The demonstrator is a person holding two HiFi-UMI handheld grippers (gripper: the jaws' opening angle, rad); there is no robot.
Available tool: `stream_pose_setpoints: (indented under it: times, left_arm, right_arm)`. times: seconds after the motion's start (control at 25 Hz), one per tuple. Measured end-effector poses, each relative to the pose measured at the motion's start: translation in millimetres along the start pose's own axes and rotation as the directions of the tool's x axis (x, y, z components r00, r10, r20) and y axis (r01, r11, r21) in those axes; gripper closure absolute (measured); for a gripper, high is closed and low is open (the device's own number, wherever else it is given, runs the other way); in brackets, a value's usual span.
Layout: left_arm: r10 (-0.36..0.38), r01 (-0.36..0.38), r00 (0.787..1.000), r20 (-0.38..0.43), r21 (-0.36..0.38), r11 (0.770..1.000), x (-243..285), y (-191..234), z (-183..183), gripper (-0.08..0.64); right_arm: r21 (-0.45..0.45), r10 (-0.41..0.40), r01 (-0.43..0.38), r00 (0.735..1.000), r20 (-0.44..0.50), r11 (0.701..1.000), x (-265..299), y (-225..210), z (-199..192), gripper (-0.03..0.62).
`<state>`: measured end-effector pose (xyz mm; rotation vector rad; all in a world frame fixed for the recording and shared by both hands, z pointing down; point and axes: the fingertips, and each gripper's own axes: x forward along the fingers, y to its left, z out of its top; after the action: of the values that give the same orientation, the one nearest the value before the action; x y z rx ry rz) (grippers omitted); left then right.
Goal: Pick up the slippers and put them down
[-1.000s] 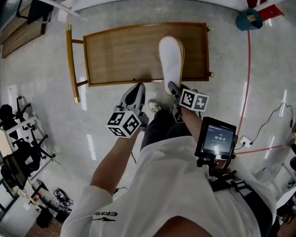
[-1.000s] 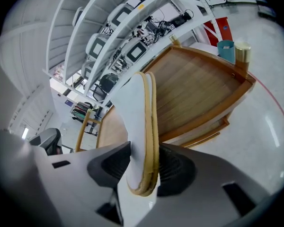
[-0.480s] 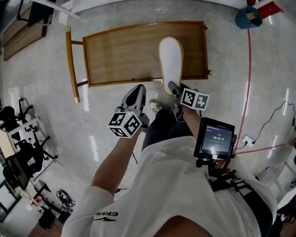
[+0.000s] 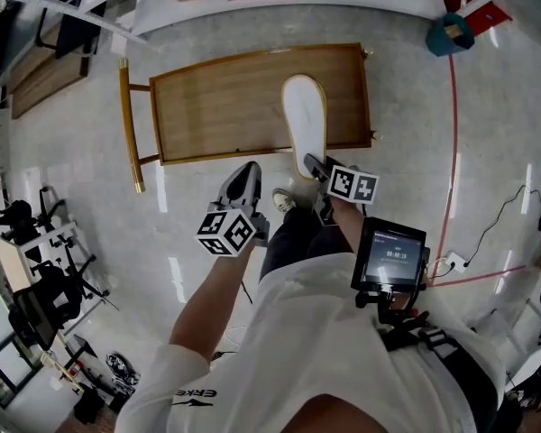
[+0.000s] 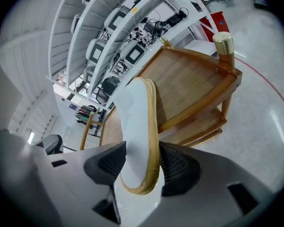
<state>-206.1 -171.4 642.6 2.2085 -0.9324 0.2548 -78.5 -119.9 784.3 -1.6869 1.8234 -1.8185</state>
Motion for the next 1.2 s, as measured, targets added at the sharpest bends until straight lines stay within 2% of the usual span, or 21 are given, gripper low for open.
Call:
stream_pose_setpoints:
  times: [0.32, 0.64, 0.88, 1.12, 1.2]
  left_arm:
    - [0.015, -0.015, 1.000, 0.000, 0.009, 1.000, -2, -4, -4, 0.557]
    - [0.028, -0.028, 1.000, 0.002, 0.022, 0.999, -2, -11, -7, 0.557]
    - [0.034, -0.035, 0.999, 0.025, 0.030, 0.999, -6, -16, -3, 0.557]
    - [0.013, -0.016, 0.997, 0.074, 0.035, 0.999, -8, -40, 0, 0.557]
    - [-0.007, 0.003, 0.996, 0.086, 0.045, 0.999, -9, -48, 6, 0.557]
  right_arm:
    - [-0.001, 0.059, -0.059, 0.998, 0.019, 0.998, -4, 0, 3, 0.354]
    - [0.000, 0.064, -0.064, 0.998, 0.023, 0.998, -28, -9, 3, 0.353]
    - [-0.053, 0.066, -0.061, 0.994, 0.087, 0.997, -54, -5, 18, 0.354]
    - [-0.161, 0.235, -0.203, 0.948, 0.214, 0.966, -94, 38, 58, 0.356]
    - [-0.198, 0.284, -0.237, 0.922, 0.261, 0.951, -112, 55, 72, 0.389]
